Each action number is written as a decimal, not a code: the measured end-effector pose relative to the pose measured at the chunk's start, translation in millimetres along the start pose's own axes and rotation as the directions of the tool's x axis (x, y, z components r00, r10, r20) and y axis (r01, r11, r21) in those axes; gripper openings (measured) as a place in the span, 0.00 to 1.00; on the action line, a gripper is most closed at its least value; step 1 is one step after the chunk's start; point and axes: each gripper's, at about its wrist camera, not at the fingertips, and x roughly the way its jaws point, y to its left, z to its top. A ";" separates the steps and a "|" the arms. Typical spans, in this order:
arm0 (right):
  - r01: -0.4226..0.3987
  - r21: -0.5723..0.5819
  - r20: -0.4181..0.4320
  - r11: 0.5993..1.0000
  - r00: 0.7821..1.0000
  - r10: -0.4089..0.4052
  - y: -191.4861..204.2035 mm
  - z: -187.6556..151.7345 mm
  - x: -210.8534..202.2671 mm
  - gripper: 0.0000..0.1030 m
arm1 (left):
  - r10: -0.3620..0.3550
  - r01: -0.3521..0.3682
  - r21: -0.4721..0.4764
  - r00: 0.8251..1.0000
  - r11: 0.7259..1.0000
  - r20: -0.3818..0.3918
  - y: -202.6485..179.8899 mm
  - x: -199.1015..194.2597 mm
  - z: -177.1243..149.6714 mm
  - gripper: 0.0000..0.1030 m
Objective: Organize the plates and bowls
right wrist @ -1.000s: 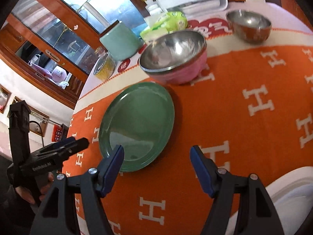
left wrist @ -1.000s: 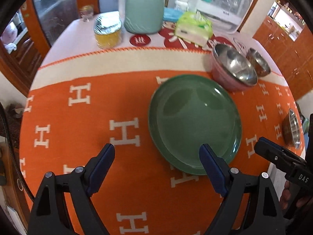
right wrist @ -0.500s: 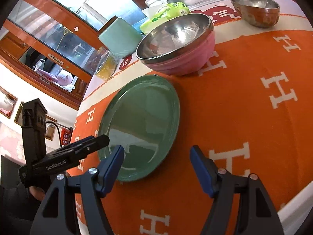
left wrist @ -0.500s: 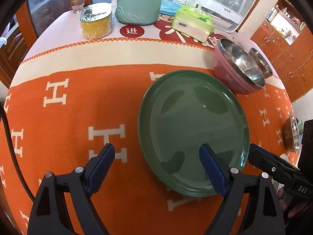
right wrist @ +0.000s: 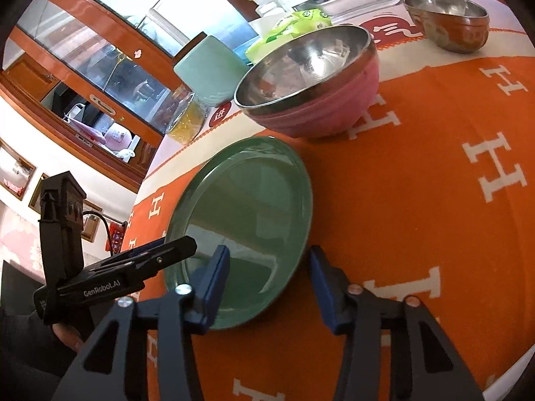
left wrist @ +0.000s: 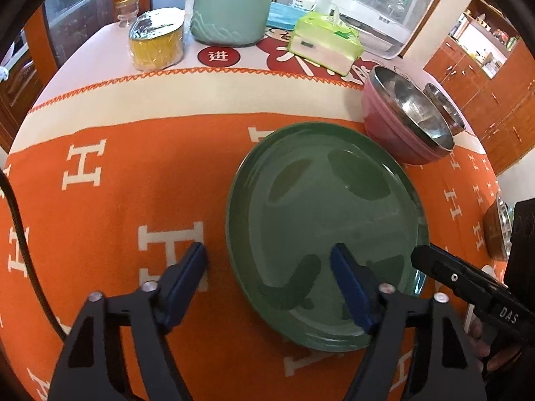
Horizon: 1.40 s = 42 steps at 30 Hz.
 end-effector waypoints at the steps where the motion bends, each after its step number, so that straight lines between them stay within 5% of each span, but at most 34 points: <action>1: 0.003 -0.001 0.000 1.000 1.000 -0.003 -0.5 0.3 0.6 0.40 | 0.004 -0.004 0.006 1.000 1.000 0.001 -0.8 0.3 0.3 0.65; 15: 0.034 0.029 0.002 0.999 0.999 -0.034 -10.7 0.7 0.6 0.12 | 0.052 -0.052 -0.007 0.998 0.999 0.028 -1.2 -1.5 -2.0 0.34; 28: 0.029 0.072 -0.040 0.997 0.999 -0.026 -14.3 -2.4 -3.8 0.11 | 0.039 -0.039 -0.077 0.999 0.996 -0.009 8.7 -5.1 -1.5 0.21; 42: 0.032 0.083 -0.098 0.996 0.995 -0.023 -4.1 -23.3 -19.9 0.11 | 0.102 -0.102 -0.029 0.995 0.994 -0.011 -8.8 -39.8 -19.9 0.17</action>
